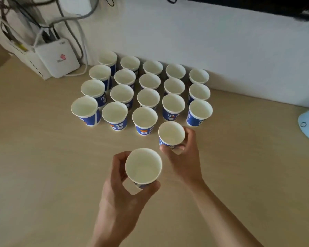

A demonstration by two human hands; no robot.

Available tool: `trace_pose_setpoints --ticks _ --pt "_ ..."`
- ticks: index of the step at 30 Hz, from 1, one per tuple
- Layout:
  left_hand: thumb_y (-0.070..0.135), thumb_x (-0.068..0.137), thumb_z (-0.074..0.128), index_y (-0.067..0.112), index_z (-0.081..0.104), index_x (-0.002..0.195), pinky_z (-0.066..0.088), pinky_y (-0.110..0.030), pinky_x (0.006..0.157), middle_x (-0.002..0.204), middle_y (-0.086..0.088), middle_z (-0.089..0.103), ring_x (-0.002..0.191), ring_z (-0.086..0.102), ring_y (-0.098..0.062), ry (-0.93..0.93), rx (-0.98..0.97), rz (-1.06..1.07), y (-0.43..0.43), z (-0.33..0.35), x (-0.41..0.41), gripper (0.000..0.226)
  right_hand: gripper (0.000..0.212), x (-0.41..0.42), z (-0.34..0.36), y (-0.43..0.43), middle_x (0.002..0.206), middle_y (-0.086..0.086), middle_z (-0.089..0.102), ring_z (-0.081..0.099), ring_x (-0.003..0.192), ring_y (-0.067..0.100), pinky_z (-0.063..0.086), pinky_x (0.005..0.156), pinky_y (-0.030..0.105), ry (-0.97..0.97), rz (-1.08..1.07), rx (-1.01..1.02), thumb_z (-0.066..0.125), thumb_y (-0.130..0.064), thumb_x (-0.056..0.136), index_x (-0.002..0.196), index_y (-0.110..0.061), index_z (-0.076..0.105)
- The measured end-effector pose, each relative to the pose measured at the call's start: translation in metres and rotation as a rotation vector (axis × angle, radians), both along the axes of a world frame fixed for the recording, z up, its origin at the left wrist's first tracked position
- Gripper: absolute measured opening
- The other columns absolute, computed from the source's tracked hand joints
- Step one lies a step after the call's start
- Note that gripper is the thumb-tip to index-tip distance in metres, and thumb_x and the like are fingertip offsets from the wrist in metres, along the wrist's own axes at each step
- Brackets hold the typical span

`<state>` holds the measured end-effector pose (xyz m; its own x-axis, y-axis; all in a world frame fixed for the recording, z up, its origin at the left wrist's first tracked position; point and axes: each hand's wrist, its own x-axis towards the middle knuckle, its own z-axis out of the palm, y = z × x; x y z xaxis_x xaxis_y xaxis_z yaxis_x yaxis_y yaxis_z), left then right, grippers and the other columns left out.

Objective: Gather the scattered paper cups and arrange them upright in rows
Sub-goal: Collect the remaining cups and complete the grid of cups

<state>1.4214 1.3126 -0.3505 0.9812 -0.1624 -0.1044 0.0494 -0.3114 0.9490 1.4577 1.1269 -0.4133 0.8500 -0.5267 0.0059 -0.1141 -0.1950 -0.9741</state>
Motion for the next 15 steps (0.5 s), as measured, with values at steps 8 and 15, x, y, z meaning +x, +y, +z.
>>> trace_pose_setpoints --ticks 8,15 --pt "0.025 0.048 0.086 0.039 0.055 0.110 0.048 -0.007 0.070 0.098 0.013 0.075 0.089 0.071 -0.004 -0.008 -0.009 -0.012 0.000 -0.022 0.007 0.070 0.061 0.018 -0.017 -0.008 0.109 -0.025 0.068 0.070 0.095 -0.001 0.054 0.079 0.014 -0.056 -0.030 -0.015 0.085 -0.016 0.072 0.119 -0.036 0.052" --pt "0.025 0.047 0.086 0.040 0.056 0.109 0.048 -0.006 0.070 0.099 0.015 0.074 0.086 0.071 -0.003 0.001 -0.039 -0.011 -0.004 -0.025 0.014 0.071 0.060 0.025 -0.023 -0.011 0.110 -0.025 0.068 0.068 0.096 0.003 0.057 0.087 0.033 -0.070 -0.036 -0.042 0.084 -0.018 0.071 0.118 -0.037 0.052"
